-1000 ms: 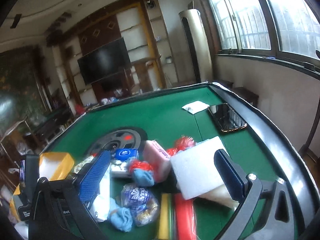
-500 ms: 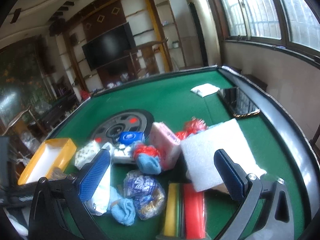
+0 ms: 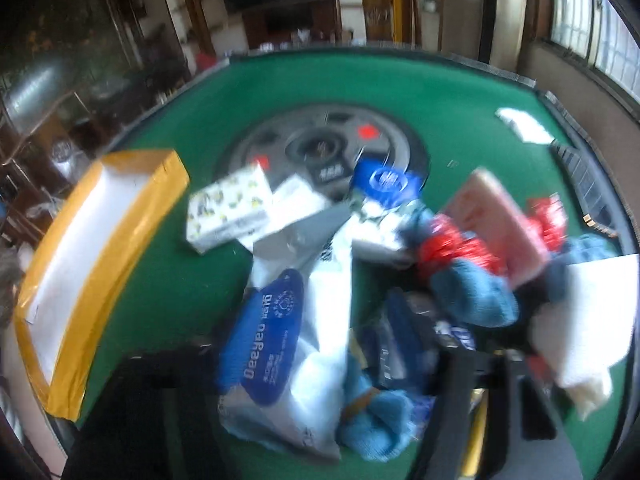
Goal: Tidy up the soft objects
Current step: 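Carry sock bundle into yellow box with left tool while right tool drops wipes there, then grasp lemon-print tissue pack with left tool while right tool grasps a blue cloth, then place tissue pack in box with left tool while right tool drops blue cloth there, then move both open tools back over the remaining items on the table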
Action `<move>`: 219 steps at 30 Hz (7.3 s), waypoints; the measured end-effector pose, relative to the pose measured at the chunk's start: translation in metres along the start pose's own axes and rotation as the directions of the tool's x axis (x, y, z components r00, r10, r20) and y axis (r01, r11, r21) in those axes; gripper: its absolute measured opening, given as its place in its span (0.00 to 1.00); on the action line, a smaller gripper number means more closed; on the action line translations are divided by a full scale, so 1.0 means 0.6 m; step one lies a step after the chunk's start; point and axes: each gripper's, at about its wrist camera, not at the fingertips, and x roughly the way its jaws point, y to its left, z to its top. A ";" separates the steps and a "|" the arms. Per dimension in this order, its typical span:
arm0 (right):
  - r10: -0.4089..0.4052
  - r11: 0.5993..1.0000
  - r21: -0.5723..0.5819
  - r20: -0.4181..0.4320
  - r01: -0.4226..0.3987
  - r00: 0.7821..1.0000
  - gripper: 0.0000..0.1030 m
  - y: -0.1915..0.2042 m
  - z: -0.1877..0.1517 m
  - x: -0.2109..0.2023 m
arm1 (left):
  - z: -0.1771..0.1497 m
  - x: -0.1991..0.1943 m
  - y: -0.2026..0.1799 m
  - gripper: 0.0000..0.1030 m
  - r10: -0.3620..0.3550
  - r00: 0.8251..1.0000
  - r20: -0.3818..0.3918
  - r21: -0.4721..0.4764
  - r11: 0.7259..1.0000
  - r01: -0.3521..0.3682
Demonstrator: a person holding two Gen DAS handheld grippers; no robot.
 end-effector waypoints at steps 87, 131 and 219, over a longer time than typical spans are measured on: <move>-0.182 0.981 0.061 0.621 0.184 0.763 0.90 0.068 0.233 -0.692 | 0.270 -0.057 -0.206 0.80 -0.079 0.994 0.076 0.102 0.992 0.071; -0.080 0.934 0.351 0.374 -0.061 0.924 0.90 -0.206 0.000 -0.116 | -0.025 0.308 -0.177 0.72 0.195 0.921 -0.336 0.373 0.926 -0.060; 0.505 0.860 -0.003 -0.143 -0.511 0.851 0.41 0.346 0.096 0.069 | 0.061 -0.071 0.248 0.71 0.209 0.978 0.022 -0.304 0.933 -0.192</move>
